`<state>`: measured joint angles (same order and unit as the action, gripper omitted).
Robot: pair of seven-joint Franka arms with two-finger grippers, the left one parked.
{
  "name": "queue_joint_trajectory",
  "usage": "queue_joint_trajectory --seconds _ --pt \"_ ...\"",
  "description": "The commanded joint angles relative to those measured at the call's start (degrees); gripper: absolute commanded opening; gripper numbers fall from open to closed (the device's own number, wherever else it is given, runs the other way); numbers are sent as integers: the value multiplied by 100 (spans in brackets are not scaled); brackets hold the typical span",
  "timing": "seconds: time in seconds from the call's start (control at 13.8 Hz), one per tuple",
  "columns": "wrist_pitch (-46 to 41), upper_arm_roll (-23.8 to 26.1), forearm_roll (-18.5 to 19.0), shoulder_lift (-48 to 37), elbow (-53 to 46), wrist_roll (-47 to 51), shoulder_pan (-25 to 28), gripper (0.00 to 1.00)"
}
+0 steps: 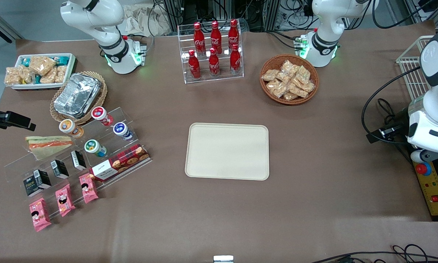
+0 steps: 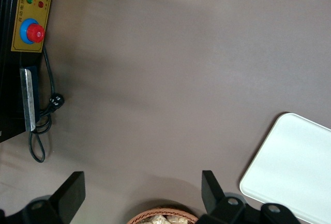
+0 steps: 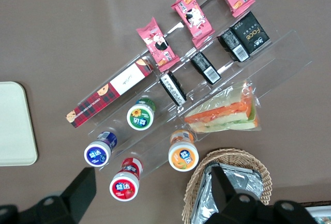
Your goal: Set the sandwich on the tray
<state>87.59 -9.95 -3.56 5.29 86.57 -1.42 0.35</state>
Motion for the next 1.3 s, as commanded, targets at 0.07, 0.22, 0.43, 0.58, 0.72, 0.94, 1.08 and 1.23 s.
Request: queue_joint_trajectory --seconds 0.07,0.22,0.43,0.58,0.72,0.94,1.08,1.23 --pt "-75 81 -75 -98 9 124 17 99" --pt "-67 152 -75 -89 9 368 9 99" --pt "-75 143 -75 -107 9 1298 0 99" --pt "-75 117 -49 -116 9 2176 -9 99" --pt "-75 99 -14 -133 9 3081 -18 99" --pt "-84 38 -13 -142 9 4139 -79 99" --pt "-93 -260 -49 -116 27 4342 -193 99" --pt "-58 -332 -14 6 88 4544 -298 99"
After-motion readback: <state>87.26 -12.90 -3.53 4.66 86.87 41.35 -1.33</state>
